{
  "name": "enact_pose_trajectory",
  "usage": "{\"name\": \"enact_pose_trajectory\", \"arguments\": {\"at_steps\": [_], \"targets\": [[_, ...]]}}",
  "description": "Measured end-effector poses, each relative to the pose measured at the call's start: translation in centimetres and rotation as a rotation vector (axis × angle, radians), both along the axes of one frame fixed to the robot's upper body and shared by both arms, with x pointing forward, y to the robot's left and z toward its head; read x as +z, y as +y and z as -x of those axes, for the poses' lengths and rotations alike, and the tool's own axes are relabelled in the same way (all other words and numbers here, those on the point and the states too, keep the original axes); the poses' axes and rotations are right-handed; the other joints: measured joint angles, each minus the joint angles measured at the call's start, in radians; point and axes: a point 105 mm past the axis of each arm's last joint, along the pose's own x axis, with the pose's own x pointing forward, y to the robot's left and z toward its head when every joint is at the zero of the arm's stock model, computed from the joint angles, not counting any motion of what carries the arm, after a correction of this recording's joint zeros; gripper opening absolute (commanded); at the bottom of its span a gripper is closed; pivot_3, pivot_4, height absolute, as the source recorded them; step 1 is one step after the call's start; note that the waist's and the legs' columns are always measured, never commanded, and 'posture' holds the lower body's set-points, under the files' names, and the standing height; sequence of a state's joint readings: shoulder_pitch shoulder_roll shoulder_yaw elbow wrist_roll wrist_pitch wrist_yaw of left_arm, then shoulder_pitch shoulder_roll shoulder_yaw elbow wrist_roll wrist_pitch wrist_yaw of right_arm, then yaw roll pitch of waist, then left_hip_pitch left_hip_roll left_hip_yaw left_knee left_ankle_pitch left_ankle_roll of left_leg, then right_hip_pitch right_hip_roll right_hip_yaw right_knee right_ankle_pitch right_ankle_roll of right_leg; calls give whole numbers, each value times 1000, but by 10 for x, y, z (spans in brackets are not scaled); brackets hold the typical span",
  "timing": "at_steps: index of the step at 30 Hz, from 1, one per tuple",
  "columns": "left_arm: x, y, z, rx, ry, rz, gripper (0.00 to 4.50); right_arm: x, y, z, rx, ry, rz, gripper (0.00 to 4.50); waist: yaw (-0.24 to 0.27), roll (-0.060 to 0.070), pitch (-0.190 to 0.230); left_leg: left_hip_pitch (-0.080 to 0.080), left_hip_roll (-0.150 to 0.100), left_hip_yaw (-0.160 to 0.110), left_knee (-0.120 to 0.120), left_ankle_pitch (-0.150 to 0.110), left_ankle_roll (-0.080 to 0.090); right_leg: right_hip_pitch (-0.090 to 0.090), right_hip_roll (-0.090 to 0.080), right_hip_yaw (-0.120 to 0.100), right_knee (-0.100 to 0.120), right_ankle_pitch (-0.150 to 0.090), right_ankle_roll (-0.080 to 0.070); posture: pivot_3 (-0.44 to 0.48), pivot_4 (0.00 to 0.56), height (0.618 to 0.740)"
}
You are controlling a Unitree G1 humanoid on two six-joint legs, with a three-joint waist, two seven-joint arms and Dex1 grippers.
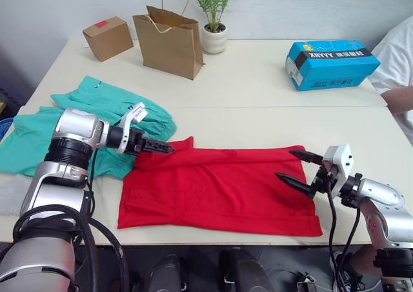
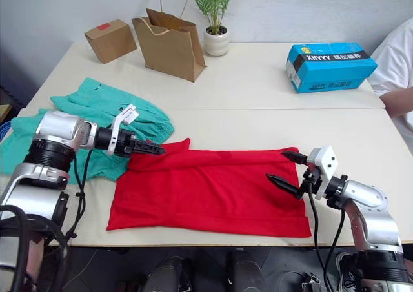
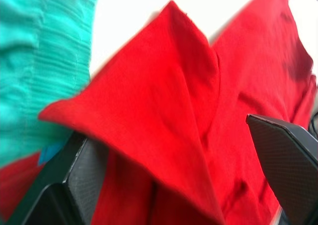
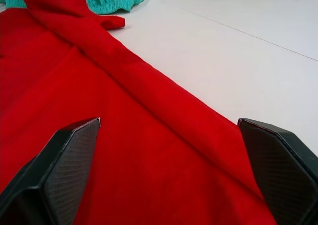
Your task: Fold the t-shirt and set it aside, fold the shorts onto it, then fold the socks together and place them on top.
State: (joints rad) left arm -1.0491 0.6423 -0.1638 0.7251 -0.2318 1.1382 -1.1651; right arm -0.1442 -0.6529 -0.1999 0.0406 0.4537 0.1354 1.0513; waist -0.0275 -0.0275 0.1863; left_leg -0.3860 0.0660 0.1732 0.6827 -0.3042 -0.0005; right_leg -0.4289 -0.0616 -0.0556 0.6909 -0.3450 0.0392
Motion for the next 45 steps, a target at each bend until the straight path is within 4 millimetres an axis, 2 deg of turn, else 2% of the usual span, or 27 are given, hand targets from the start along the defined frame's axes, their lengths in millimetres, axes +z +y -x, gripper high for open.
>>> {"name": "enact_pose_trajectory", "arguments": {"at_steps": [2,5,8,13,17,20,26,32,37,40,45], "targets": [[0,-2,-3,22,5,27,4475,0,0,0,-2,-1,0,4500,0,0,0,0,0,0,0,0,0,0,0,0,0,0,0,0,150,740],[-1,-6,-3,30,18,46,3859,-1,0,0,-6,1,0,4500,0,0,0,0,0,0,0,0,0,0,0,0,0,0,0,0,150,740],[-2,-9,-5,30,14,44,2956,-1,0,1,-9,2,1,4500,0,0,0,0,0,0,0,0,0,0,0,0,0,0,0,0,150,740],[-5,-11,-16,52,-111,51,1420,1,2,3,-3,-11,6,4500,0,0,0,0,0,0,0,0,0,0,0,0,0,0,0,0,150,740],[-8,-15,-10,-14,-242,174,131,-4,4,5,-16,-3,-15,4500,0,0,0,0,1,0,0,0,0,0,0,0,1,0,0,0,150,740],[7,-19,-2,-102,-363,268,47,-7,5,8,-18,6,-17,4500,0,0,0,0,0,0,0,0,0,0,0,0,1,0,0,0,150,740],[31,-13,14,-241,-552,301,47,-7,7,10,-14,1,-12,4500,0,0,0,1,0,0,0,0,0,1,0,0,1,0,0,0,150,740],[18,1,44,-470,-671,185,47,-8,5,11,-17,6,-8,4500,-1,0,0,1,0,0,0,0,0,1,0,0,0,0,0,0,150,740],[0,10,55,-561,-735,84,47,-9,4,13,-19,14,-5,4500,0,0,0,1,0,0,0,0,0,1,0,0,0,0,0,0,150,740],[-13,17,64,-637,-764,-33,47,-12,3,14,-21,23,-4,4500,0,0,0,1,0,0,0,0,0,1,0,0,0,0,0,0,150,740],[-13,17,67,-700,-853,-84,47,-12,3,14,-21,24,-4,4500,0,0,0,1,0,0,0,0,0,1,0,0,-1,0,0,0,150,740]]}}
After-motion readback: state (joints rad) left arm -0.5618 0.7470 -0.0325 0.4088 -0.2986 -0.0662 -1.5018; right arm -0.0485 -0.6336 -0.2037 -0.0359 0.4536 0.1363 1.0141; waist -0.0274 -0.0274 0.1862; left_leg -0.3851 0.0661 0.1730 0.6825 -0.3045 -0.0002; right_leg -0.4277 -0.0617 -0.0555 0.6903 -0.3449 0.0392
